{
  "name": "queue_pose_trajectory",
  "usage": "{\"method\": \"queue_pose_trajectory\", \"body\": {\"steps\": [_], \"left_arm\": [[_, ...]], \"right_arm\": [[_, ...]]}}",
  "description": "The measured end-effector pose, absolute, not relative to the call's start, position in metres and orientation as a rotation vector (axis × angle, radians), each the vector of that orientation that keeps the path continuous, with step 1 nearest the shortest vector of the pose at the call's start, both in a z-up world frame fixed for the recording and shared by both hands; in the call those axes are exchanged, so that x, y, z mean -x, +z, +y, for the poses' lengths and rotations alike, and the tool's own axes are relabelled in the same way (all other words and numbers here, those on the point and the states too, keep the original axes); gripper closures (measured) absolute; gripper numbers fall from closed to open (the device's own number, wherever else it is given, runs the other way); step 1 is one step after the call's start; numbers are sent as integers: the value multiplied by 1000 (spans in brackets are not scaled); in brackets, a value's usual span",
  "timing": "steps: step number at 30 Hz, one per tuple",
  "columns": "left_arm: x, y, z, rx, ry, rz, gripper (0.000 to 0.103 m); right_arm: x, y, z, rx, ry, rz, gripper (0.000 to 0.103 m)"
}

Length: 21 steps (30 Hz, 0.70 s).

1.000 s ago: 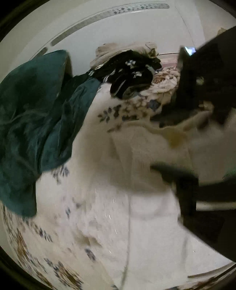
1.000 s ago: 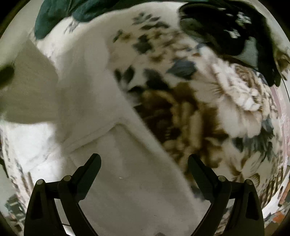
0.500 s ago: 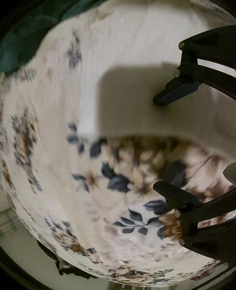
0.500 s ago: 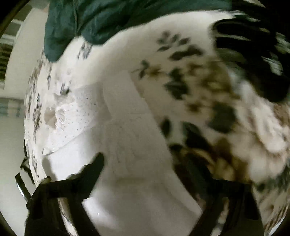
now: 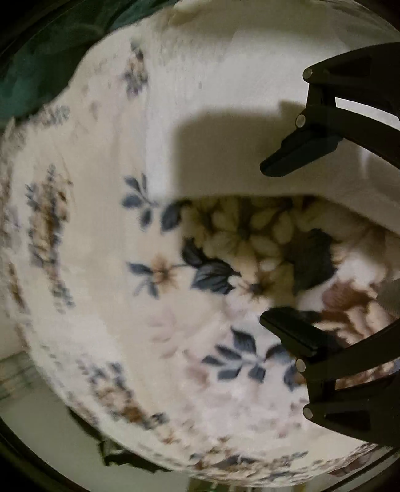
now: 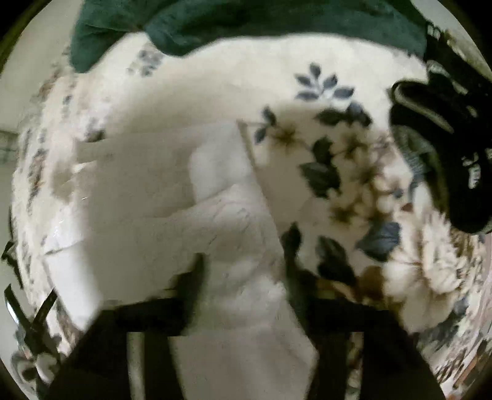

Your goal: Fold small clothes

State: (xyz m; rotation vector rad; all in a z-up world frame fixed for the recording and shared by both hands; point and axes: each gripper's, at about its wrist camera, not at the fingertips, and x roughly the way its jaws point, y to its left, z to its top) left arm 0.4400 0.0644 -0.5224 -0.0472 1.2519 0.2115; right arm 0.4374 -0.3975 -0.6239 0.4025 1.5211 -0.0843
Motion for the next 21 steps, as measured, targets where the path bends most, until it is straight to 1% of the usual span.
{"method": "queue_pose_trajectory", "body": {"steps": [3,5,9,11,12,13,14,15,16,17,20,21], "left_arm": [[-415,-491,36,46,167,1219,13],[-390,-472,2,50,111,1214,13],[-332,-454,-95,27,-26,1290,13],[-284,-454,-155,27,-97,1361,13],[-267,-458,-180,36,-127,1399,13],[-247,-463,-208,43,-158,1438,13],[-232,-469,-231,47,-186,1471,13],[-208,-479,-270,44,-222,1525,13],[-196,-485,-292,43,-239,1552,13],[-179,-497,-324,39,-258,1577,13],[-162,-530,-376,-13,-280,1616,15],[-159,-544,-391,-28,-283,1632,23]], "right_arm": [[-410,-599,-422,-376,-33,1524,37],[-388,-586,-444,-360,-4,1552,37],[-355,-572,-480,-352,30,1613,36],[-346,-568,-494,-355,47,1632,38],[-345,-567,-499,-351,62,1640,40],[-345,-567,-503,-341,82,1646,51],[-343,-563,-513,-327,105,1648,64],[-343,-559,-524,-301,131,1646,69],[-348,-559,-526,-285,148,1644,72],[-351,-558,-532,-278,168,1640,72],[-371,-563,-545,-299,238,1658,72],[-378,-567,-547,-319,254,1668,72]]}}
